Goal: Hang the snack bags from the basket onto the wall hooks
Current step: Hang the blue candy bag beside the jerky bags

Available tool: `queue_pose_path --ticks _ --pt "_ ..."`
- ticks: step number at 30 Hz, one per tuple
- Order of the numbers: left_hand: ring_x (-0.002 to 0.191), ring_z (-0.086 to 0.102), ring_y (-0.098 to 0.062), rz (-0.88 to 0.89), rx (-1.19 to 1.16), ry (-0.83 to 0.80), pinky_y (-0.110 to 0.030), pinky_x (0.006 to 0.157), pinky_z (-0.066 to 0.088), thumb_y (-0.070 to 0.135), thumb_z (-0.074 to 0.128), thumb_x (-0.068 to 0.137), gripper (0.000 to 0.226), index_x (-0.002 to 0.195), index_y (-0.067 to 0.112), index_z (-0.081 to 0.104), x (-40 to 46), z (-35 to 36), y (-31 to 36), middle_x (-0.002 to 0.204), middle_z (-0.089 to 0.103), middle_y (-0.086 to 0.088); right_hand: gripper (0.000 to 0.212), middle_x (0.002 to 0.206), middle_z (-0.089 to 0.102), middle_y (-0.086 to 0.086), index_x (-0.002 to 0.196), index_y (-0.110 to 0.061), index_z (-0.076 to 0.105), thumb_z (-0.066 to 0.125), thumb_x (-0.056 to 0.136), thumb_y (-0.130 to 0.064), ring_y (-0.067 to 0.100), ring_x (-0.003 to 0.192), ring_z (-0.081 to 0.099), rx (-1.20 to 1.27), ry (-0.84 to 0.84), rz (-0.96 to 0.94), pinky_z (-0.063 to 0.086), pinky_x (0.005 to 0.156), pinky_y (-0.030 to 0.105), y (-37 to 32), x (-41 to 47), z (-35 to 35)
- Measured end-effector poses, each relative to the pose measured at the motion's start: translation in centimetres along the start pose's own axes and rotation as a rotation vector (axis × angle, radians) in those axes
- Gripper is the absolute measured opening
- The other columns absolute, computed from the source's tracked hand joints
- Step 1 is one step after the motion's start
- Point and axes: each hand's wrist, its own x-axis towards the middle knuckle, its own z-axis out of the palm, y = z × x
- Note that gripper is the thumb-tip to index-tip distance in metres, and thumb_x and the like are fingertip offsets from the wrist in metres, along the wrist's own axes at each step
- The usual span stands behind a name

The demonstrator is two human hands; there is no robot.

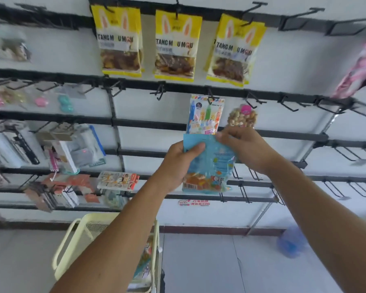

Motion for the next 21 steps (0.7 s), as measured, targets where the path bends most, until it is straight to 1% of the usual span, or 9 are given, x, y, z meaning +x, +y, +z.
queue_pose_path --ticks 4,7,9,11,12,14,17,19,21 --pt "0.098 0.071 -0.029 0.004 -0.071 -0.054 -0.045 0.081 0.06 0.017 0.059 0.098 0.018 0.113 0.011 0.067 0.8 5.0 2.1 0.106 0.074 -0.009 0.014 0.087 0.071 0.012 0.1 -0.001 0.066 0.052 0.097 -0.005 0.026 0.081 0.069 0.349 0.01 0.003 0.057 0.072 0.035 -0.7 -2.0 -4.4" --pt "0.104 0.07 -0.033 0.011 -0.104 -0.082 -0.056 0.09 0.056 0.017 0.058 0.099 0.014 0.105 0.015 0.071 1.6 9.0 3.3 0.11 0.074 -0.011 0.018 0.1 0.072 0.013 0.109 0.0 0.064 0.056 0.096 -0.01 0.027 0.092 0.07 0.39 0.016 -0.045 0.058 0.078 0.039 -0.4 -3.1 -8.2" --pt "0.101 0.071 -0.033 0.05 -0.063 -0.02 -0.06 0.092 0.054 0.021 0.06 0.099 0.015 0.096 0.02 0.074 2.5 11.9 3.7 0.102 0.076 -0.008 0.017 0.102 0.072 0.004 0.112 -0.012 0.063 0.062 0.096 -0.016 0.02 0.092 0.069 0.156 0.207 -0.126 0.057 0.079 0.035 0.2 -3.4 -10.4" --pt "0.093 0.074 -0.026 0.136 0.086 0.155 -0.058 0.088 0.057 0.029 0.06 0.1 0.017 0.09 0.024 0.073 3.6 15.2 3.8 0.092 0.077 0.0 0.031 0.111 0.063 -0.008 0.121 -0.023 0.057 0.068 0.093 -0.024 0.01 0.094 0.063 -0.243 0.509 -0.208 0.051 0.078 0.017 0.7 -3.8 -12.3" --pt "0.089 0.074 -0.022 0.177 0.146 0.234 -0.055 0.086 0.059 0.033 0.059 0.099 0.018 0.088 0.026 0.071 4.0 17.0 3.7 0.088 0.076 0.004 0.035 0.114 0.059 -0.011 0.124 -0.025 0.054 0.068 0.092 -0.027 0.005 0.096 0.059 -0.359 0.595 -0.251 0.046 0.076 0.01 0.8 -4.1 -13.1" --pt "0.089 0.073 -0.022 0.228 0.142 0.27 -0.05 0.082 0.061 0.039 0.055 0.1 0.023 0.087 0.027 0.071 4.6 21.0 3.7 0.088 0.075 0.003 0.037 0.121 0.057 -0.015 0.128 -0.026 0.055 0.063 0.093 -0.036 -0.001 0.104 0.058 -0.356 0.531 -0.304 0.046 0.081 0.014 1.0 -4.8 -14.6" --pt "0.098 0.071 -0.019 0.224 0.152 0.139 -0.033 0.075 0.058 0.051 0.036 0.105 0.04 0.097 0.032 0.071 5.3 26.4 3.7 0.101 0.075 -0.003 0.048 0.127 0.06 -0.015 0.136 -0.025 0.052 0.057 0.094 -0.05 0.0 0.118 0.056 -0.199 0.375 -0.265 0.047 0.091 0.018 1.6 -5.4 -17.4" --pt "0.106 0.069 -0.01 0.21 0.111 0.005 -0.028 0.086 0.055 0.069 0.021 0.095 0.059 0.108 0.039 0.07 5.7 28.8 3.3 0.113 0.074 0.002 0.045 0.119 0.066 -0.012 0.131 -0.025 0.054 0.058 0.094 -0.05 0.003 0.115 0.06 -0.112 0.378 -0.275 0.049 0.088 0.02 1.9 -5.5 -19.8" --pt "0.111 0.066 -0.005 0.232 0.128 -0.065 -0.034 0.101 0.05 0.081 0.019 0.085 0.069 0.116 0.044 0.068 6.6 30.2 2.6 0.121 0.071 0.007 0.026 0.106 0.069 -0.008 0.117 -0.023 0.059 0.06 0.096 -0.039 0.009 0.103 0.066 -0.055 0.438 -0.291 0.052 0.079 0.025 2.5 -5.5 -22.2"
